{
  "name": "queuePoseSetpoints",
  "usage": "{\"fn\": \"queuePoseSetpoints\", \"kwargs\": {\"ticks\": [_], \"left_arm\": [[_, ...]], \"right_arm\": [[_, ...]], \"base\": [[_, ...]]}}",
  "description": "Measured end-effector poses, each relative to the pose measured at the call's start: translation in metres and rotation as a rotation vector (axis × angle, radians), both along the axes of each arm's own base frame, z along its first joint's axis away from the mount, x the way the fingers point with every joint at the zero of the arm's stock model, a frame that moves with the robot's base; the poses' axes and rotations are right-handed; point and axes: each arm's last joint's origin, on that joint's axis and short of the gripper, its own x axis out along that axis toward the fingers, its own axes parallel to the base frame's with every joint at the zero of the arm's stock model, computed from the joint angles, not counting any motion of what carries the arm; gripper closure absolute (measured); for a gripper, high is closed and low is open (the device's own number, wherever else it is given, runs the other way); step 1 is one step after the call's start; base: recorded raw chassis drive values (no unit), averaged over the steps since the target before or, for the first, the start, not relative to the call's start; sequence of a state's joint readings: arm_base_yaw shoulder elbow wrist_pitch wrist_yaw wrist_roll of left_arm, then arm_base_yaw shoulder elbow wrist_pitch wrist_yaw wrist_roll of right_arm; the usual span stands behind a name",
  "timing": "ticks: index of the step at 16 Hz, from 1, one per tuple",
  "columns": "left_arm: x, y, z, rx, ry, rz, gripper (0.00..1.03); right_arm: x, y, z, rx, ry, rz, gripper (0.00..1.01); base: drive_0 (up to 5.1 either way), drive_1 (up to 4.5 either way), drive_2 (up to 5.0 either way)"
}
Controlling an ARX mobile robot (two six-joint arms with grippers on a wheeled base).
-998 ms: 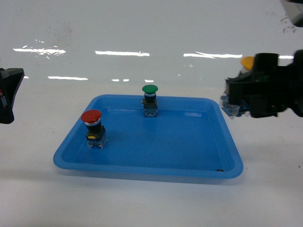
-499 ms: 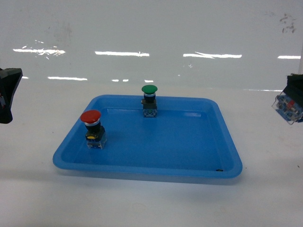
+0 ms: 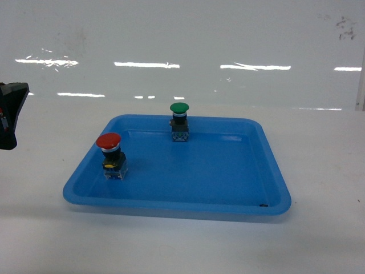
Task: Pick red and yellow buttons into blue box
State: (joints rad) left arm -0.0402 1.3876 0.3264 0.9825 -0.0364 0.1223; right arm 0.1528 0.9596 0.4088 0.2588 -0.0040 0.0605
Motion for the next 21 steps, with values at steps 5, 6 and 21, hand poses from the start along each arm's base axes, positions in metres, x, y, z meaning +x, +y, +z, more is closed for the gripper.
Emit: {"fn": "queuePoseSetpoints", "kwargs": {"ticks": [5, 6, 21], "left_arm": [[0.003, -0.002, -0.002, 0.014, 0.014, -0.016, 0.05], [0.013, -0.006, -0.008, 0.021, 0.07, -0.052, 0.05], [0.051, -0.051, -0.041, 0.078, 0.294, -0.413, 0.05]], "right_arm": [[-0.003, -0.008, -0.004, 0.004, 0.033, -0.009, 0.76], [-0.003, -0.008, -0.004, 0.004, 0.033, -0.009, 0.76], [-0.003, -0.008, -0.004, 0.005, 0.033, -0.009, 0.76]], "base": [[0.0, 0.0, 0.0], [0.0, 0.0, 0.0], [0.0, 0.0, 0.0]]}}
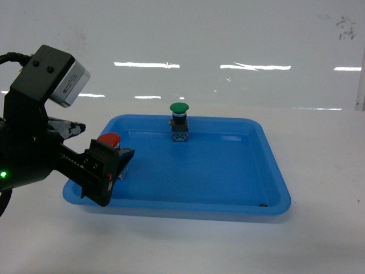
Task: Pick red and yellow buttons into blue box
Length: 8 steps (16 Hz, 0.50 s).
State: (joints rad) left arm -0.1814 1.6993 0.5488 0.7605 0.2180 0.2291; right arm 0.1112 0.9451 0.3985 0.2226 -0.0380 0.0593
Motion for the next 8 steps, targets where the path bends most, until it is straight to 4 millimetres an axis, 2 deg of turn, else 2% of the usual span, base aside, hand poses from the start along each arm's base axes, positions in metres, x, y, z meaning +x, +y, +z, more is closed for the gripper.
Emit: {"fn": "queuePoseSetpoints", "kwargs": {"ticks": [8], "left_arm": [[0.0085, -0.0004, -0.0055, 0.022, 0.008, 0.02, 0.05]], "right_arm": [[0.0, 0.0, 0.0, 0.0, 0.0, 0.0, 0.76]], "base": [[0.0, 0.0, 0.0]]}}
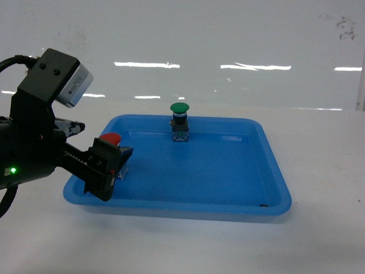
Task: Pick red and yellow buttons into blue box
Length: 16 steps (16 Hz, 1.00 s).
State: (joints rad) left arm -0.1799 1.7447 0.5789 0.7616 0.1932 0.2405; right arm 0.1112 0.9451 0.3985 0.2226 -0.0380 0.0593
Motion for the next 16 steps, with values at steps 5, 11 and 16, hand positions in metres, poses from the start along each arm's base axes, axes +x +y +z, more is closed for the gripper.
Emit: {"fn": "queuePoseSetpoints", "kwargs": {"ticks": [5, 11, 16], "left_arm": [[0.005, 0.0, -0.006, 0.01, 0.014, 0.009, 0.05], [0.015, -0.003, -0.01, 0.03, 0.014, 0.006, 0.05], [0.028, -0.01, -0.017, 0.044, 0.039, -0.013, 0.05]], "right_arm": [[0.0, 0.0, 0.0, 0.0, 0.0, 0.0, 0.76], [0.0, 0.0, 0.0, 0.0, 0.0, 0.0, 0.76], [0.0, 0.0, 0.0, 0.0, 0.0, 0.0, 0.76]], "base": [[0.0, 0.0, 0.0], [0.0, 0.0, 0.0], [0.0, 0.0, 0.0]]}}
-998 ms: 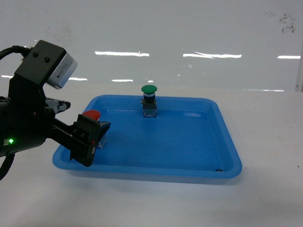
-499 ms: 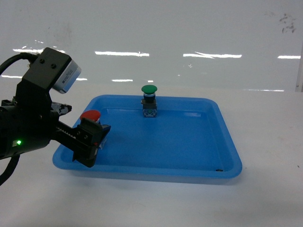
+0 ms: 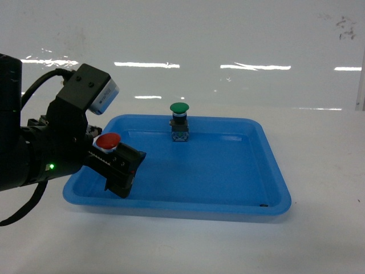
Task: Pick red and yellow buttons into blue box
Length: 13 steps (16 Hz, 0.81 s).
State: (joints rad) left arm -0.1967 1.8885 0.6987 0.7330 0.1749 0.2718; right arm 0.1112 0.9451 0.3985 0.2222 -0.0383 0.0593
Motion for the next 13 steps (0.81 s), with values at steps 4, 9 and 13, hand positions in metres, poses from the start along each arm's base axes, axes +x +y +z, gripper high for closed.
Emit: {"fn": "queuePoseSetpoints", "kwargs": {"ticks": [4, 9, 13], "left_arm": [[0.02, 0.005, -0.027, 0.059, 0.045, 0.039, 0.05], [0.02, 0.003, -0.027, 0.072, 0.042, 0.029, 0.05], [0.02, 0.003, -0.027, 0.072, 0.042, 0.029, 0.05]], "right_arm": [[0.0, 0.0, 0.0, 0.0, 0.0, 0.0, 0.76], [0.0, 0.0, 0.0, 0.0, 0.0, 0.0, 0.76], [0.0, 0.0, 0.0, 0.0, 0.0, 0.0, 0.76]], "base": [[0.0, 0.0, 0.0], [0.0, 0.0, 0.0], [0.0, 0.0, 0.0]]}}
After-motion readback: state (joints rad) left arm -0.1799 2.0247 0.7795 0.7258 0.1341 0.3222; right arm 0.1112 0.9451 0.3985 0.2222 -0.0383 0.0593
